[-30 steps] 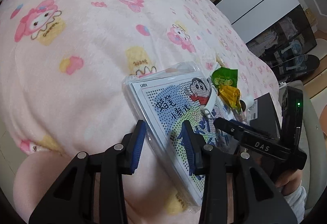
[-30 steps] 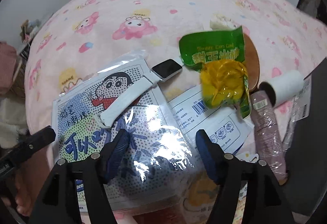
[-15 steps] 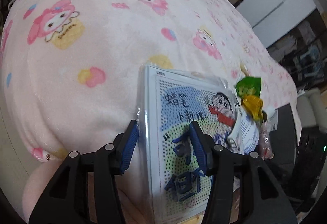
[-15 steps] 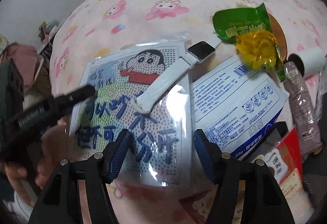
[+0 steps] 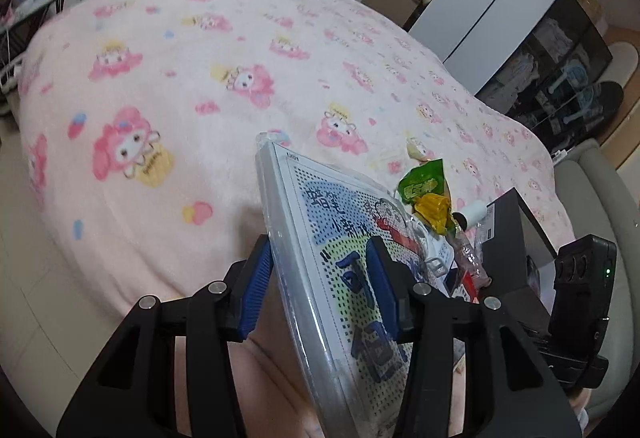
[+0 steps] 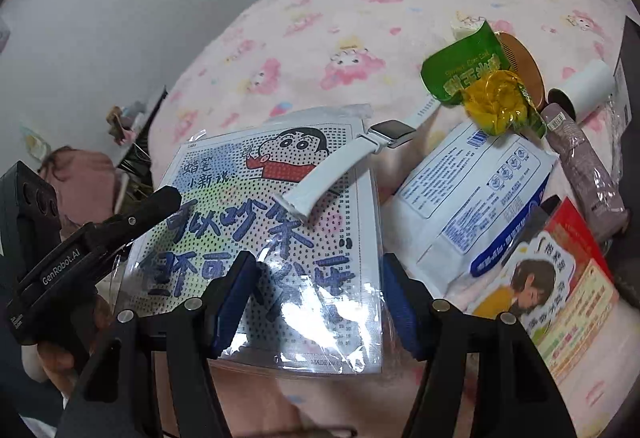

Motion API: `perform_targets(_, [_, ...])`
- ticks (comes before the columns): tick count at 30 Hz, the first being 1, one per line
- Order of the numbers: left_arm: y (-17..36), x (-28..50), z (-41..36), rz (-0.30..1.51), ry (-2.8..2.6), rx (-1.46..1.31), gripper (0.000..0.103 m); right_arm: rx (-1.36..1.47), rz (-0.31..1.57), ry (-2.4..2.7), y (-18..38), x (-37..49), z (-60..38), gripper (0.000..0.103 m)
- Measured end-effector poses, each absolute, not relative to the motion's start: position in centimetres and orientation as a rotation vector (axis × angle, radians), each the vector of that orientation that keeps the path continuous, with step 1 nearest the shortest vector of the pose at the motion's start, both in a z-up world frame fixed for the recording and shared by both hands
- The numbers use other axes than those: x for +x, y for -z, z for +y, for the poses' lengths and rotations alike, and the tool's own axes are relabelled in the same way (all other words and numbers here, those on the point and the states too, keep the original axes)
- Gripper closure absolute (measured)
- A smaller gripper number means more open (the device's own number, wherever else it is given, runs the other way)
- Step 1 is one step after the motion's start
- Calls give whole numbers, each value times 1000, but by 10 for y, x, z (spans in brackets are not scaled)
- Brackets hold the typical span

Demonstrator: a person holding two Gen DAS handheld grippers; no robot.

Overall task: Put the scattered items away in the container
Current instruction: 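Carry the bead-art kit bag with the left gripper over the DAPHNE box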

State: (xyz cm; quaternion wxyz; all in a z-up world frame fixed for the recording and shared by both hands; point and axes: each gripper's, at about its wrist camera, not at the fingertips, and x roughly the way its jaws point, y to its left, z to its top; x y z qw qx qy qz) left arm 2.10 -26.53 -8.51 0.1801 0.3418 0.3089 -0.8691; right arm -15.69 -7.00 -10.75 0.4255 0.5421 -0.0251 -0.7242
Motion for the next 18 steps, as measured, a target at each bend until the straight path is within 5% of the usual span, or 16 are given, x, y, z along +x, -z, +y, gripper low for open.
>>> perform_targets(18, [26, 45, -235, 761, 2583, 826, 55, 1359, -333, 1663, 105, -129, -37, 43])
